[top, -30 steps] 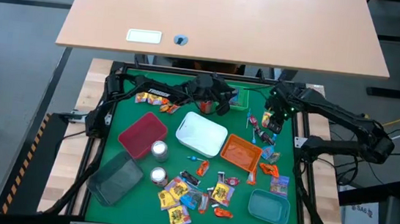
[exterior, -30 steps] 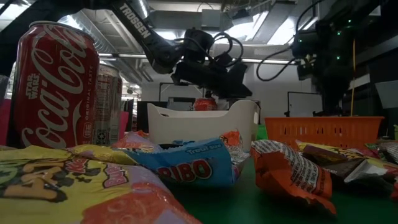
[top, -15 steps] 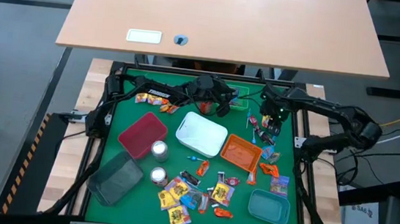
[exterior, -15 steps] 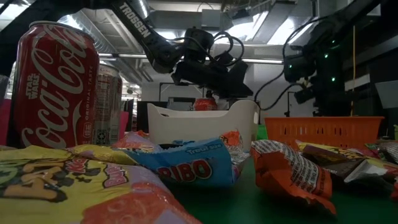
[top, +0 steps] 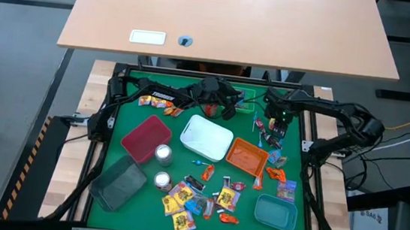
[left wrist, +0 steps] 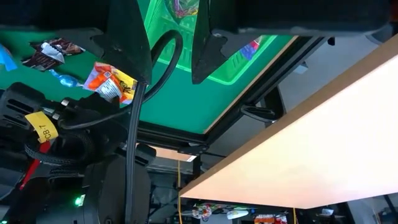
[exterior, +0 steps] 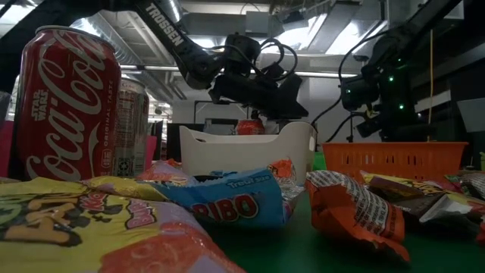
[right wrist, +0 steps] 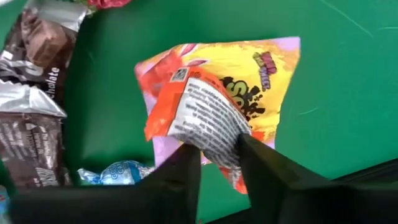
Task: Sort candy
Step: Put the orange chocolate into the blue bin
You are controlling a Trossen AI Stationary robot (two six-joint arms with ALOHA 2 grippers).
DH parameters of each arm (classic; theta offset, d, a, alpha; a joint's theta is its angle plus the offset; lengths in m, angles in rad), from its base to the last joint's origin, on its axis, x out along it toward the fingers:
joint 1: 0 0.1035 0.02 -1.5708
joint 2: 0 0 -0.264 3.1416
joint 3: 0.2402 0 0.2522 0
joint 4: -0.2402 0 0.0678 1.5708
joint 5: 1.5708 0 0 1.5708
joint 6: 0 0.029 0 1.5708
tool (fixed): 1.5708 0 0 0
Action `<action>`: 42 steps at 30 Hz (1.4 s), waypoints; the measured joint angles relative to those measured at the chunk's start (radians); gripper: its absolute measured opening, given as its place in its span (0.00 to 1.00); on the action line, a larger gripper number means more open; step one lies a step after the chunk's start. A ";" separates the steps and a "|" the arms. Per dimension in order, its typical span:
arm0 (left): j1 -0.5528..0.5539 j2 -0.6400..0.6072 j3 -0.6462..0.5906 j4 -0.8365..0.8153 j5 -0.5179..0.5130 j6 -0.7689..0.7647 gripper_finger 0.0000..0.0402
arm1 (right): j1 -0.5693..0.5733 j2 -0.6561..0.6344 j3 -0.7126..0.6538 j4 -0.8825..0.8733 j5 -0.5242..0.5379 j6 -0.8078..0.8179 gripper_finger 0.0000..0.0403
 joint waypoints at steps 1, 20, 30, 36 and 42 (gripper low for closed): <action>0.000 0.000 0.000 0.000 0.000 0.000 0.26 | 0.000 0.000 0.000 0.000 -0.001 0.001 0.19; 0.000 -0.003 0.000 0.008 0.000 0.002 0.26 | 0.000 -0.095 0.092 -0.111 -0.056 0.049 0.01; 0.001 -0.005 0.000 0.078 0.007 0.003 0.26 | 0.073 -0.208 0.150 -0.134 -0.275 0.160 0.01; 0.001 -0.005 0.000 0.084 0.007 0.003 0.26 | 0.289 -0.256 0.151 -0.135 -0.308 0.325 0.01; 0.000 -0.005 0.000 0.084 0.007 0.003 0.26 | 0.546 -0.277 0.151 -0.135 -0.290 0.527 0.01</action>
